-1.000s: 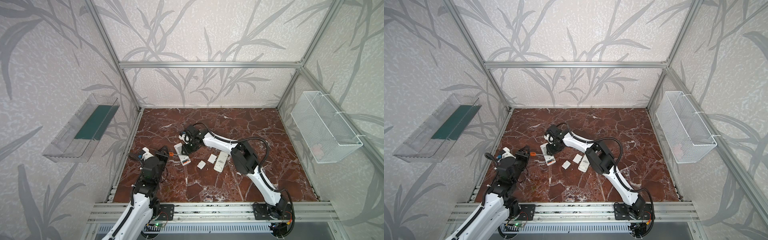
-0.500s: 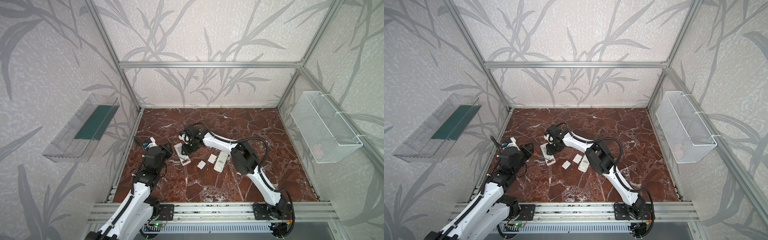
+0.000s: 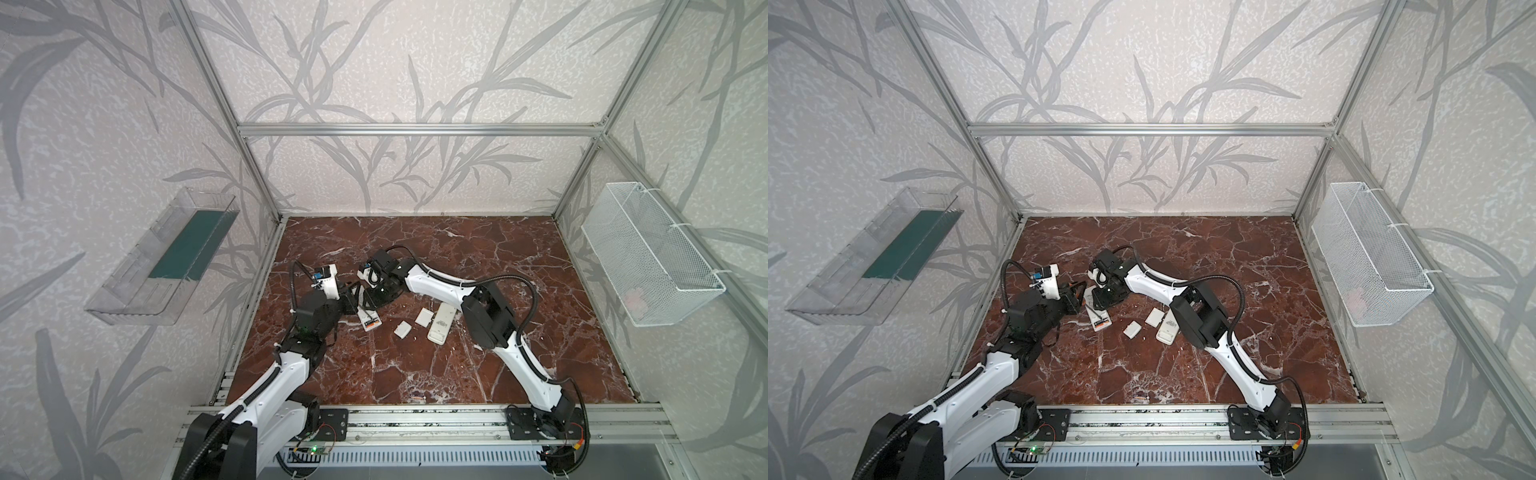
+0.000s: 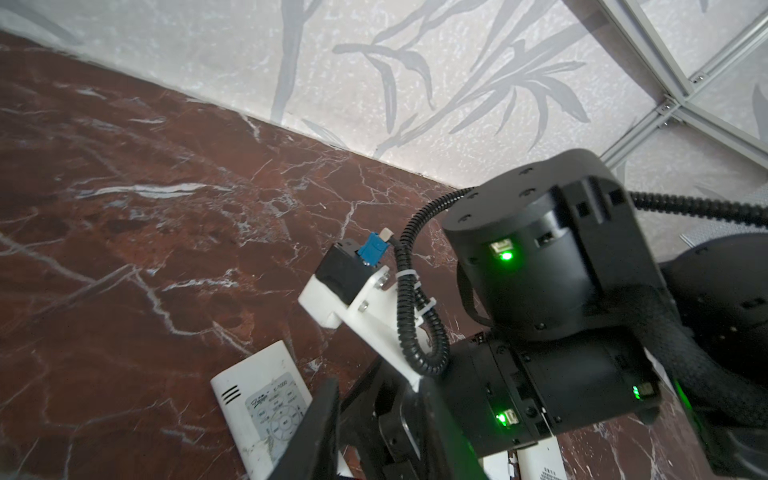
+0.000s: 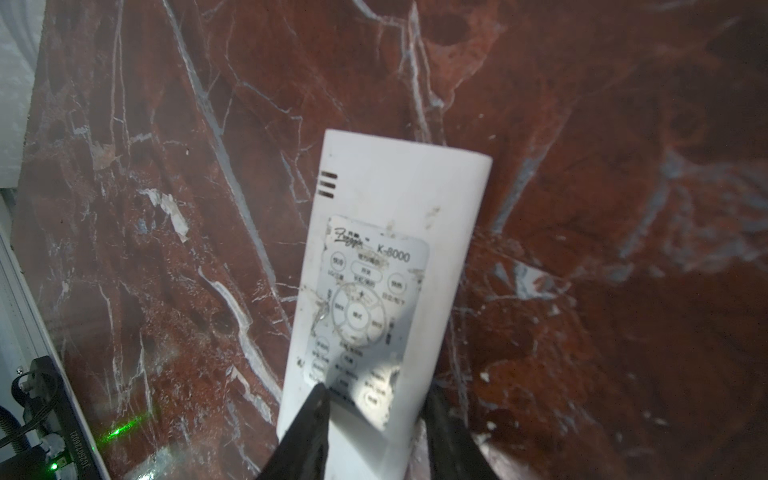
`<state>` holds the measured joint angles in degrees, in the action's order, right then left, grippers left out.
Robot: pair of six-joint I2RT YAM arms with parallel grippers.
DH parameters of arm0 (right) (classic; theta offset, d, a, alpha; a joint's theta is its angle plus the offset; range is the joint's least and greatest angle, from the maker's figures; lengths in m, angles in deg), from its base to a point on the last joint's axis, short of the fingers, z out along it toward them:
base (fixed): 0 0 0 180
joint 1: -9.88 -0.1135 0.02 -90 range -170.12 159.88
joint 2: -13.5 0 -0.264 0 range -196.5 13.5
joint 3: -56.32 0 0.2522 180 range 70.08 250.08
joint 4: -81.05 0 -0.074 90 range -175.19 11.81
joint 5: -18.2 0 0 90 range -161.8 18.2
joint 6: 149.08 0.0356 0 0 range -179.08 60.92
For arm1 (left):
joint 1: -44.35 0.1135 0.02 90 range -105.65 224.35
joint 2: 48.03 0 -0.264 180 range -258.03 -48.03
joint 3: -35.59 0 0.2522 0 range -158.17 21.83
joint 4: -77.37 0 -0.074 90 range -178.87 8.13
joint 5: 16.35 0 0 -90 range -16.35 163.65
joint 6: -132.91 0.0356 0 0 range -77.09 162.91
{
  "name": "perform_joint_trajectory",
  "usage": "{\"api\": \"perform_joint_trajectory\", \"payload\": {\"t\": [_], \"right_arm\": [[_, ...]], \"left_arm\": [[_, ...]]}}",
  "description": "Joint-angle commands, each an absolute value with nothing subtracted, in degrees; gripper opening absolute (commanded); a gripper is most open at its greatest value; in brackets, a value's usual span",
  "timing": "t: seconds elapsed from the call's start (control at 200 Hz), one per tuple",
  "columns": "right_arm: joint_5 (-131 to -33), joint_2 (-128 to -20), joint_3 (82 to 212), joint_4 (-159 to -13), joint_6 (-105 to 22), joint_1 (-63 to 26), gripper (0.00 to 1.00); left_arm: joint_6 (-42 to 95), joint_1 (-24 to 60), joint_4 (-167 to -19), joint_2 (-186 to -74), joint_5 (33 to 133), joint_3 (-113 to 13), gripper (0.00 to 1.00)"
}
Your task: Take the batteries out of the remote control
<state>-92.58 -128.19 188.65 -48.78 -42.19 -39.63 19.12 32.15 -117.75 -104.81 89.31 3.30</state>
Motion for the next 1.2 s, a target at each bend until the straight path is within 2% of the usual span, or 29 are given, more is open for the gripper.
{"api": "perform_joint_trajectory", "payload": {"t": [0.0,0.185,0.395,0.575,1.195], "right_arm": [[-89.7,-131.5,186.7,-40.1,-43.4,-40.9,0.38],[-90.0,-130.6,186.6,-40.3,-43.7,-40.4,0.38],[-91.2,-129.5,185.2,-41.5,-43.9,-39.6,0.37],[-91.3,-128.5,183.6,-42.8,-43.6,-39.4,0.37],[-91.1,-126.5,181.8,-44.1,-43.3,-38.9,0.37]], "left_arm": [[26.2,32.5,-124.1,-106.1,96.4,2.6,0.00],[30.5,32.4,-118.6,-107.4,104.5,0.1,0.00],[49.1,32.5,-98.4,-106.2,112.1,-6.7,0.00],[55.1,32.5,-99.1,-108.3,115.3,-7.9,0.00],[57.1,32.6,-103.4,-112.9,116.2,-6.1,0.00]]}}
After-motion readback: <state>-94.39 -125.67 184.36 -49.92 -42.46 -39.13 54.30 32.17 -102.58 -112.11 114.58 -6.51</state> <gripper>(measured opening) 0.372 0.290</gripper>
